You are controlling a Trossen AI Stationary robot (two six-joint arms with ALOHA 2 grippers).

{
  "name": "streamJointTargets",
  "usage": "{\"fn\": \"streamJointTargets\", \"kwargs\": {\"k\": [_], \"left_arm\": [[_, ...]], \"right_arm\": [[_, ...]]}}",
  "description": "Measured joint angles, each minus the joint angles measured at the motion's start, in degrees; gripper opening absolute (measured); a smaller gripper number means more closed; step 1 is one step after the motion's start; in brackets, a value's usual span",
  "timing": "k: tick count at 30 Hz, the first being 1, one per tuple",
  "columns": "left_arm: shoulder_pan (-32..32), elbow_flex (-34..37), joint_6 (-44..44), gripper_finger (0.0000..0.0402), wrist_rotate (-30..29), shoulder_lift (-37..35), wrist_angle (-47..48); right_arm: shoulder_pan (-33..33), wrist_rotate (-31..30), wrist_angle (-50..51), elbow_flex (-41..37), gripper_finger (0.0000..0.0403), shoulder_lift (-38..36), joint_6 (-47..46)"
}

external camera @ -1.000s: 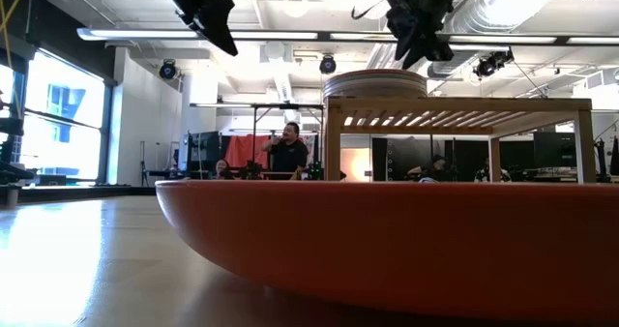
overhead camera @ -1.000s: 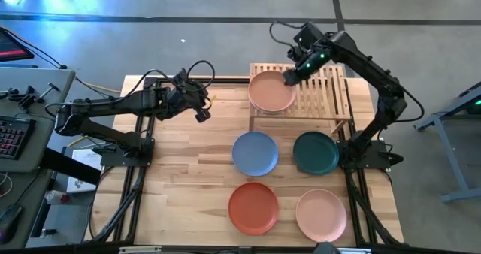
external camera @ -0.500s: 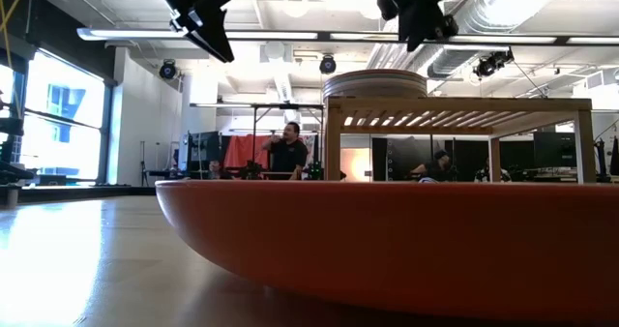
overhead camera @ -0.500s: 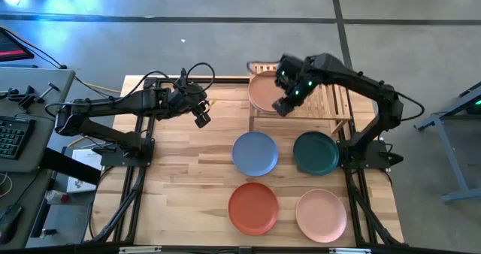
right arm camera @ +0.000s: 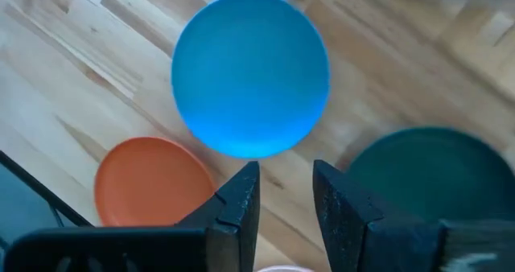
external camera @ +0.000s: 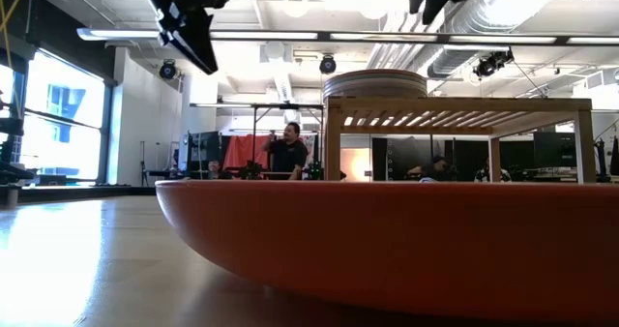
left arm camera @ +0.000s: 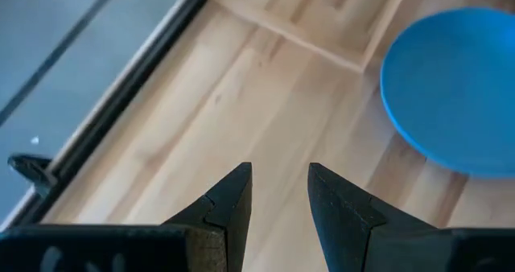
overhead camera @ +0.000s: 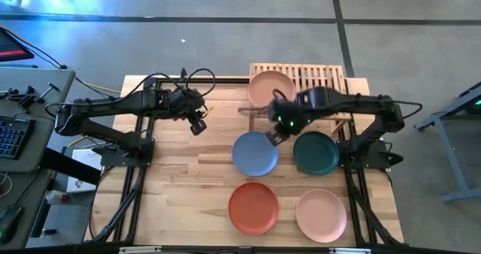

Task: Place and stack plates onto a shelf
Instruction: Put the green plate on the shelf

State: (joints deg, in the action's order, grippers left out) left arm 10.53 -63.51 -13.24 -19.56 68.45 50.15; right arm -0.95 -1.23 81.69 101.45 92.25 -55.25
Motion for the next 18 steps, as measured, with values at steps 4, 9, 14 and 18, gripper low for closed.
{"fn": "streamJointTargets", "kwargs": {"k": [4,9,14,18], "left_arm": [[0.02,0.0,-1.93,0.0113,1.32,0.0,3.72],[-0.09,1.65,-3.21,0.0113,4.96,-0.02,5.74],[-0.2,4.25,-3.57,0.0113,8.8,-0.02,6.01],[-0.2,6.59,-6.37,0.0113,10.35,-0.02,6.02]], "right_arm": [[-6.53,-3.57,0.17,-0.76,0.0094,-0.05,-8.68],[-13.68,-4.27,0.14,-5.14,0.0094,-0.07,-19.33],[-19.21,-6.66,-1.23,-10.23,0.0094,-0.04,-28.35],[-22.24,-6.79,-3.41,-14.15,0.0094,0.01,-32.28]]}}
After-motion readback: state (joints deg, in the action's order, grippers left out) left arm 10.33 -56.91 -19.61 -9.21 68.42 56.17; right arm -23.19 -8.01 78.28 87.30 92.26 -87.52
